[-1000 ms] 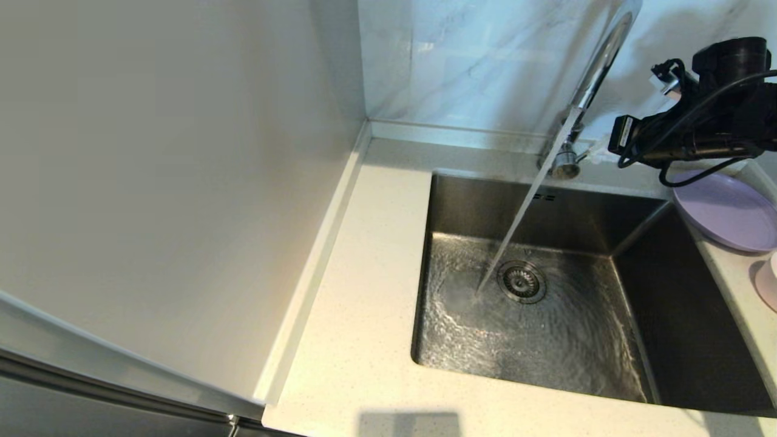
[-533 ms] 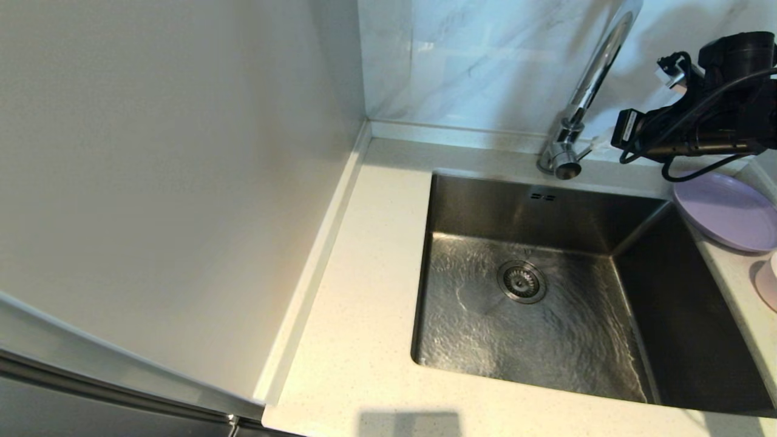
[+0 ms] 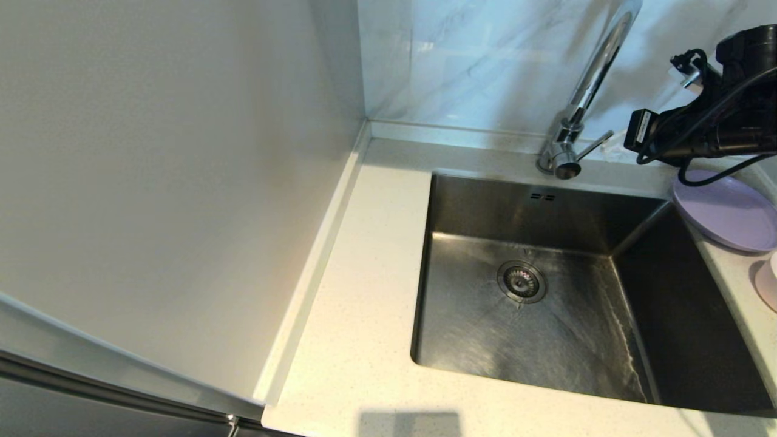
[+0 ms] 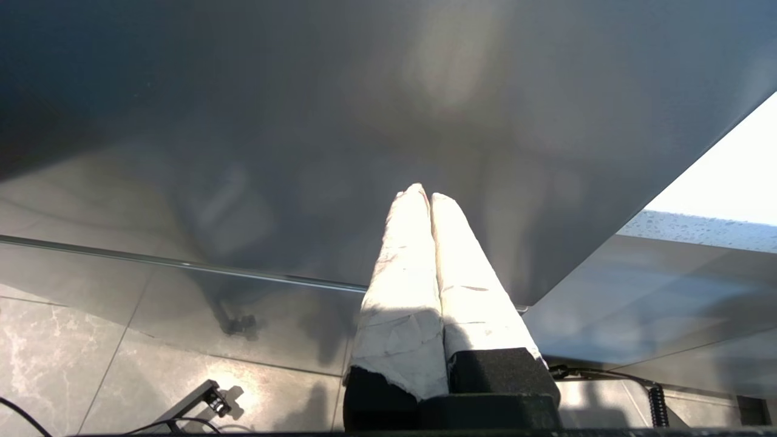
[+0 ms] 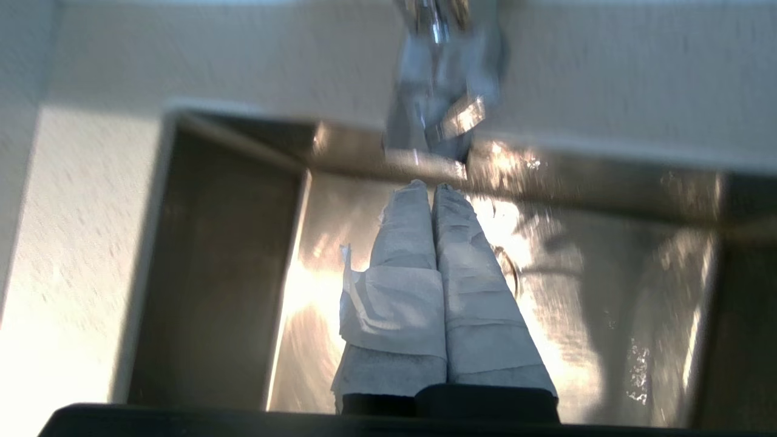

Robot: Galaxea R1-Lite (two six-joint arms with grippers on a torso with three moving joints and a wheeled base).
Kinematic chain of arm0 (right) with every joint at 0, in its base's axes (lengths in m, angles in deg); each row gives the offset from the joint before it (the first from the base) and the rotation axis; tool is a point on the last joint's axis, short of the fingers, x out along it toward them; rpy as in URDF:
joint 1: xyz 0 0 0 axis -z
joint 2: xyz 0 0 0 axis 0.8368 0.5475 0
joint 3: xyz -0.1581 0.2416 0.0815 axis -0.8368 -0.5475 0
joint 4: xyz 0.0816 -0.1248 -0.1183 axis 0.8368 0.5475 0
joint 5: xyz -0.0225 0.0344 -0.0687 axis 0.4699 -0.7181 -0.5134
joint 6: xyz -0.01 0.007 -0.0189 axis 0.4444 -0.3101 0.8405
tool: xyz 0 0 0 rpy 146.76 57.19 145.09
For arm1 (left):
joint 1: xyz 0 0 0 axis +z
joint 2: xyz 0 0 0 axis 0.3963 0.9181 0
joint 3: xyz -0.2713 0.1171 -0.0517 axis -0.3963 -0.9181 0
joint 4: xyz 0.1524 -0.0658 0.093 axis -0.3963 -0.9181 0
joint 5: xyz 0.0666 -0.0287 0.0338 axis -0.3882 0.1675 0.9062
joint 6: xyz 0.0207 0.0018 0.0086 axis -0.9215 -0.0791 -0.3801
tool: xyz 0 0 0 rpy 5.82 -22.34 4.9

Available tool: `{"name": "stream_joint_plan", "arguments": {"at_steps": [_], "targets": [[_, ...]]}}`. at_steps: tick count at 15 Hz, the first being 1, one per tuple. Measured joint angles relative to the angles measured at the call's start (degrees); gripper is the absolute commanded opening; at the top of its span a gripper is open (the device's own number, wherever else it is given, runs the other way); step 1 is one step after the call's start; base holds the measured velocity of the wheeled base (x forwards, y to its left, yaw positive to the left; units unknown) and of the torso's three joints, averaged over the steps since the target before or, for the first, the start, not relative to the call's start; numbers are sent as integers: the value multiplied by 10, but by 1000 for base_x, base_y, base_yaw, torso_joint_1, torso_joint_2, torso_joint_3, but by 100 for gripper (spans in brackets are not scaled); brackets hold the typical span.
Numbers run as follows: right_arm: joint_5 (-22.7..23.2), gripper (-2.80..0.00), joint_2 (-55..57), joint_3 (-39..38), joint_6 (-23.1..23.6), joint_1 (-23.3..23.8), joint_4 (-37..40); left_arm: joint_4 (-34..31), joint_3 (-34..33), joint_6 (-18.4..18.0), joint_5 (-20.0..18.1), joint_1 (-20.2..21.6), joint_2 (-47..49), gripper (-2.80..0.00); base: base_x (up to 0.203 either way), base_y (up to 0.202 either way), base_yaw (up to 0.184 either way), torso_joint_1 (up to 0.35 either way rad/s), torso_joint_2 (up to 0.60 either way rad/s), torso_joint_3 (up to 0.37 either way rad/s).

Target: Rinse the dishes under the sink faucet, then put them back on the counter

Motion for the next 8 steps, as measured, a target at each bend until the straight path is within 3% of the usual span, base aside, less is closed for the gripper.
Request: {"name": "stream_joint_plan", "arguments": {"at_steps": [2, 6, 8], "targets": [[-30, -280, -34, -58, 8, 0, 3, 0, 0, 0, 0, 0, 0, -280, 0, 0, 0, 0, 0, 0], [-199, -280, -130, -182, 75, 4, 30, 0, 0, 0, 0, 0, 0, -280, 0, 0, 0, 0, 0, 0], [-259, -280, -189, -245, 116, 18, 31, 0, 0, 0, 0, 0, 0, -280, 0, 0, 0, 0, 0, 0]]}}
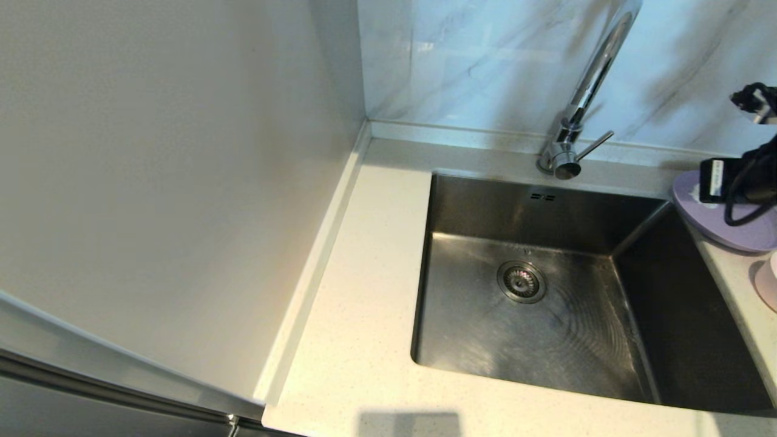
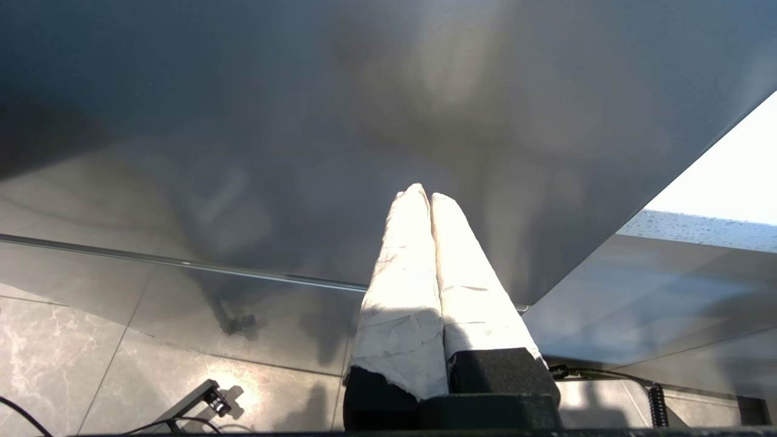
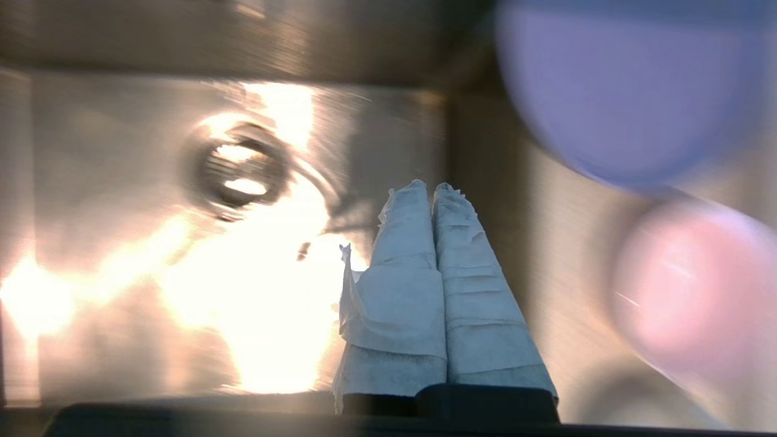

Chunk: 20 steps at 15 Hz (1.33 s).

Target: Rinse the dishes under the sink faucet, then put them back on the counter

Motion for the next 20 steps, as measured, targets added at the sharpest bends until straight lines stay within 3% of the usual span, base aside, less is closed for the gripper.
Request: {"name": "stream_joint_plan", "arguments": {"at_steps": [2, 5, 12, 14, 17, 20], "targets": [[-33, -280, -70, -69, 40, 17, -13, 0, 0, 0, 0, 0, 0, -280, 0, 0, 0, 0, 0, 0], [-45, -280, -196, -197, 94, 32, -58, 0, 0, 0, 0, 0, 0, -280, 0, 0, 0, 0, 0, 0], [-1, -280, -523, -441, 203, 31, -119, 0, 0, 0, 0, 0, 0, -280, 0, 0, 0, 0, 0, 0], [-1, -280, -580, -487, 215, 6, -139, 0, 0, 0, 0, 0, 0, -280, 0, 0, 0, 0, 0, 0], [-37, -280, -641, -553, 217, -44, -206, 0, 0, 0, 0, 0, 0, -280, 0, 0, 0, 0, 0, 0], [-37, -280, -704, -617, 206, -62, -224, 0, 0, 0, 0, 0, 0, -280, 0, 0, 0, 0, 0, 0]]}}
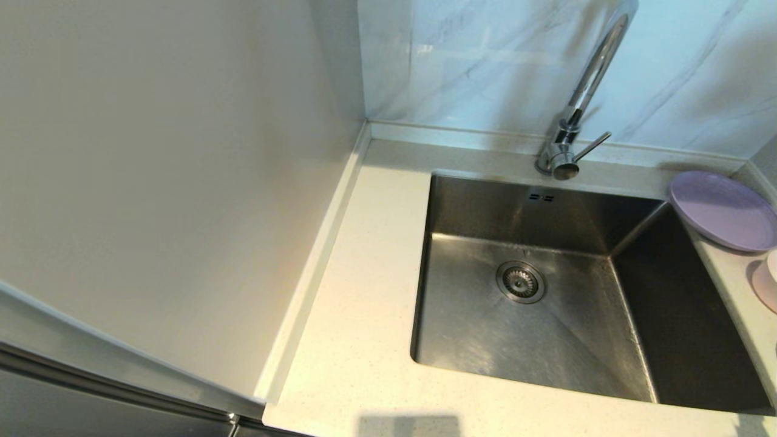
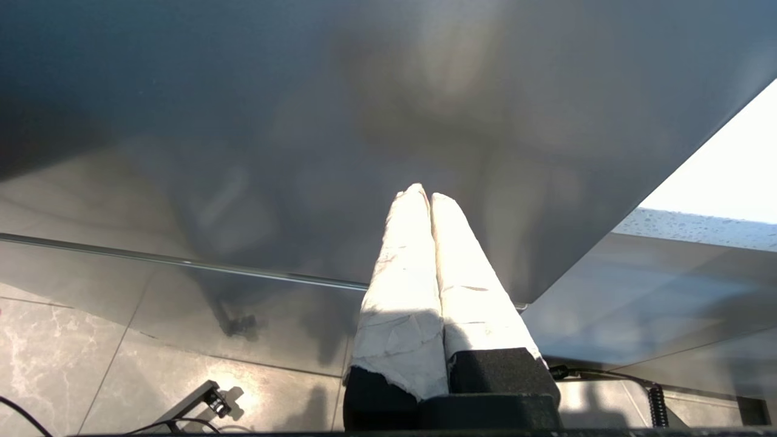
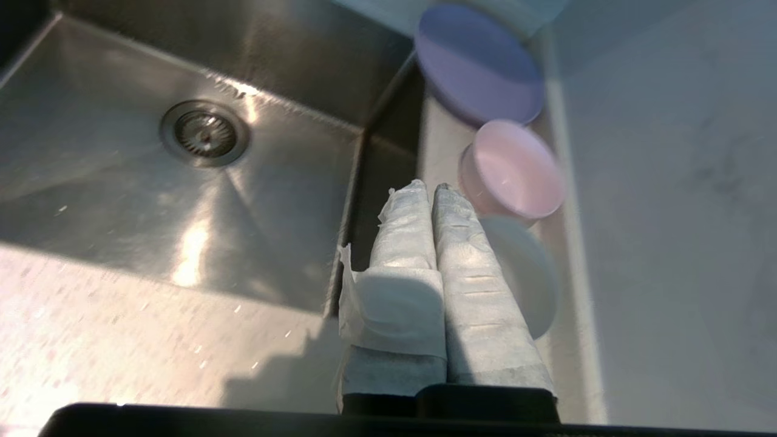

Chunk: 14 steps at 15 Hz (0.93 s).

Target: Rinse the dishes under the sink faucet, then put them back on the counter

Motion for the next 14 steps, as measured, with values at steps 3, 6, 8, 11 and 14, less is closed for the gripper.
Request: {"name": "stream_joint_plan", "arguments": {"at_steps": [3, 6, 8, 11, 14], "targets": [[56, -280, -69, -85, -53, -2, 0, 0, 0, 0, 0, 0, 0, -280, 0, 0, 0, 0, 0, 0], [133, -280, -126, -162, -114, -3, -1, 0, 0, 0, 0, 0, 0, -280, 0, 0, 0, 0, 0, 0], [162, -280, -156, -197, -131, -3, 0, 0, 0, 0, 0, 0, 0, -280, 0, 0, 0, 0, 0, 0], [153, -280, -193, -214, -137, -3, 18, 0, 0, 0, 0, 0, 0, -280, 0, 0, 0, 0, 0, 0], [148, -280, -207, -218, -157, -3, 17, 0, 0, 0, 0, 0, 0, -280, 0, 0, 0, 0, 0, 0]]}}
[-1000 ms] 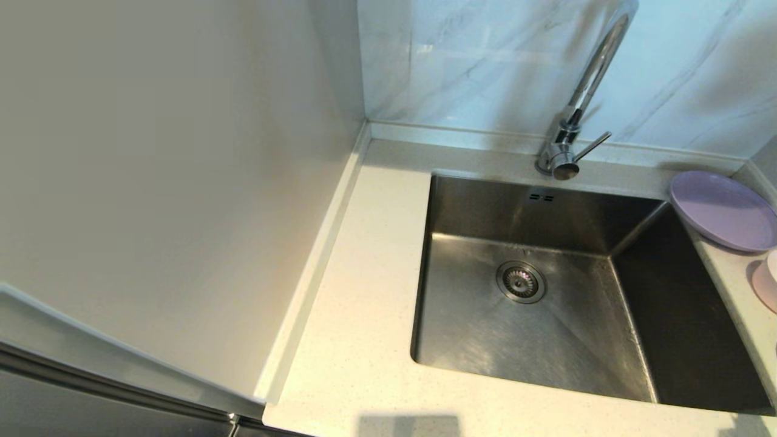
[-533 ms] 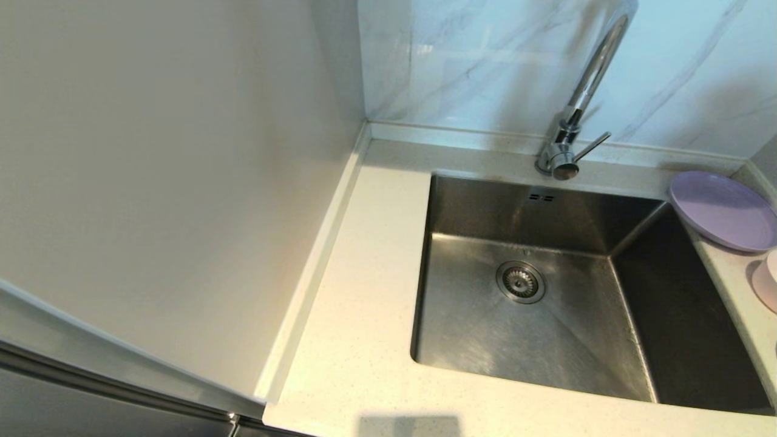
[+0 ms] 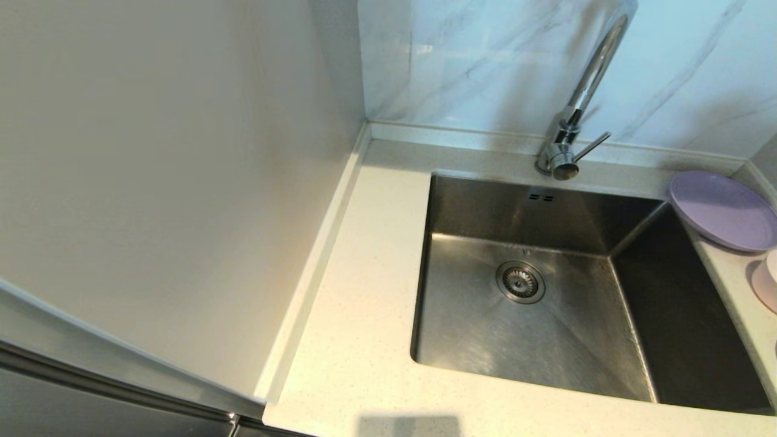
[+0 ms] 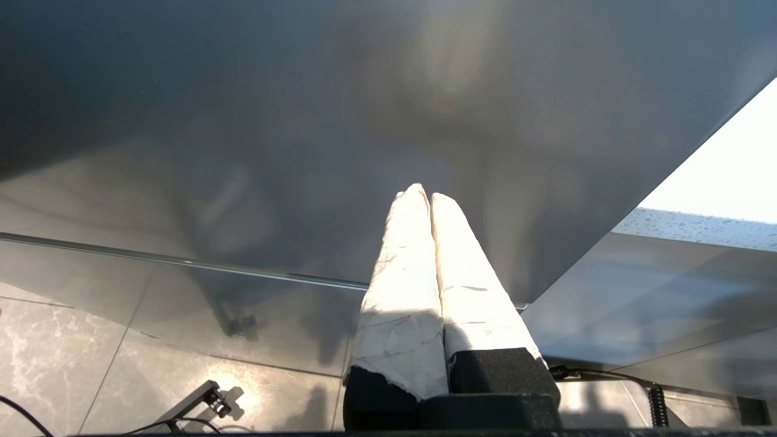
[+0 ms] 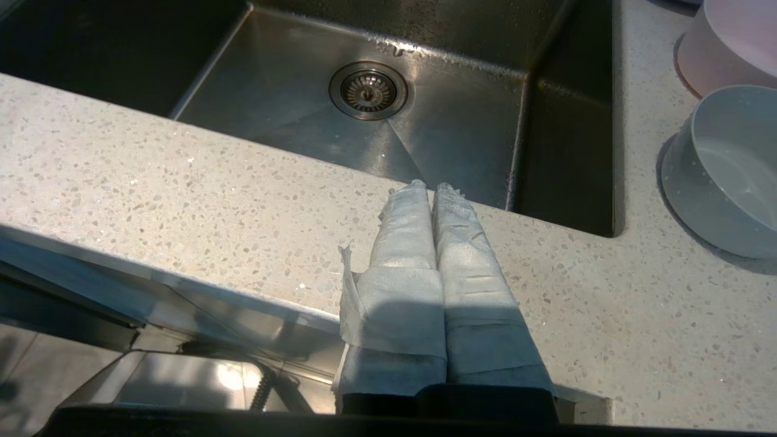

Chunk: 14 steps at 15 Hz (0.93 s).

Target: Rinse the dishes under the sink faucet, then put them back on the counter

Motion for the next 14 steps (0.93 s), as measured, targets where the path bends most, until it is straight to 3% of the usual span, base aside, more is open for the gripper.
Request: {"name": "stream_joint_plan", "arguments": {"at_steps": [14], "targets": [[1, -280, -4, -1, -21, -1, 4, 0, 0, 0, 0, 0, 0, -280, 0, 0, 0, 0, 0, 0]]}}
